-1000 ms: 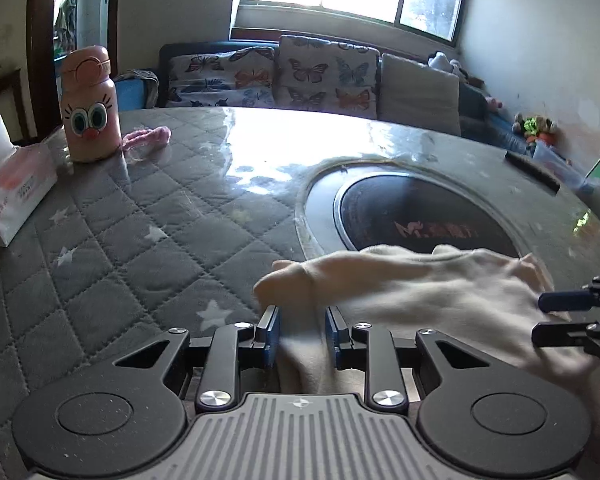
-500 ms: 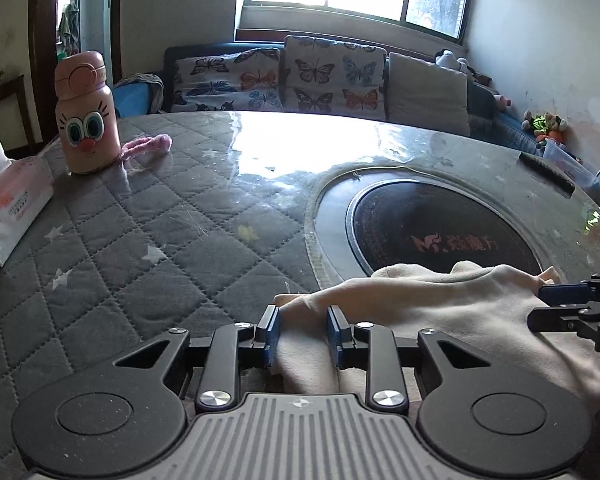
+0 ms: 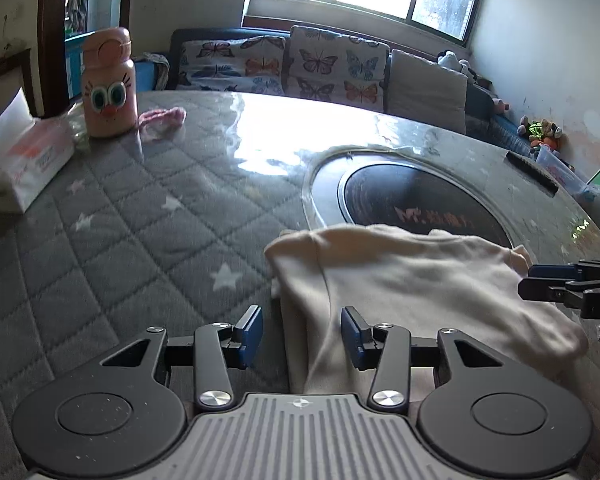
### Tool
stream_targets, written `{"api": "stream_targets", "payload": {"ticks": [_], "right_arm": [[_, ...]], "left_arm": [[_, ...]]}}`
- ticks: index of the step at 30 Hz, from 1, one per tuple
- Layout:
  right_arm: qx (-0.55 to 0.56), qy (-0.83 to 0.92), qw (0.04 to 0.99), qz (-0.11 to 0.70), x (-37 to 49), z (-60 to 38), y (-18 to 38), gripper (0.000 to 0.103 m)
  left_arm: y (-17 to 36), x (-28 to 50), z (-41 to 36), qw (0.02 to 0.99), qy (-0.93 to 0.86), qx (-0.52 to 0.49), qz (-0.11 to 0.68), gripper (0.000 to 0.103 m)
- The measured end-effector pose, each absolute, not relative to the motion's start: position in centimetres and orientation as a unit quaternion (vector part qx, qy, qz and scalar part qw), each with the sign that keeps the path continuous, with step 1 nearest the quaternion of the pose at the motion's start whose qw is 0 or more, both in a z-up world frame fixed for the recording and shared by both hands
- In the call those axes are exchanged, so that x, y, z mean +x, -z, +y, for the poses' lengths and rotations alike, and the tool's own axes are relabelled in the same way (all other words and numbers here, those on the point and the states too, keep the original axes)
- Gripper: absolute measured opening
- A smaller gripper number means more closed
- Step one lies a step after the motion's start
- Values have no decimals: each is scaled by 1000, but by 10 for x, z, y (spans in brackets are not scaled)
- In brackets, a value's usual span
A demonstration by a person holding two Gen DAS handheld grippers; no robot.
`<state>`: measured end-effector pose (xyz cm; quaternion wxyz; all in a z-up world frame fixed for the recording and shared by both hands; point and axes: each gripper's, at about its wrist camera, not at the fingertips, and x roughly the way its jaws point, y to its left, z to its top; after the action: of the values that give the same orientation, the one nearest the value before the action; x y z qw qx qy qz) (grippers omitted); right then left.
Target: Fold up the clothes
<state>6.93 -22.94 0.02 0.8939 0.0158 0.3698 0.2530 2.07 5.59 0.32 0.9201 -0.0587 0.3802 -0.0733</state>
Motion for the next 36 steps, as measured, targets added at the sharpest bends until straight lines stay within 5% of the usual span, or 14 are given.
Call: {"api": "stream_targets", "payload": {"ticks": [18, 26, 36], "right_arm": [[-75, -352, 864, 352, 34, -153, -14, 60], [-172, -423, 828, 325, 10, -88, -15, 59], [-271, -453, 796, 297, -8, -29, 3, 44]], "left_arm": [[-10, 7, 81, 924, 55, -79, 370, 50], [-19, 9, 100, 923, 35, -114, 366, 66], [-16, 17, 103, 903, 69, -178, 384, 71]]}}
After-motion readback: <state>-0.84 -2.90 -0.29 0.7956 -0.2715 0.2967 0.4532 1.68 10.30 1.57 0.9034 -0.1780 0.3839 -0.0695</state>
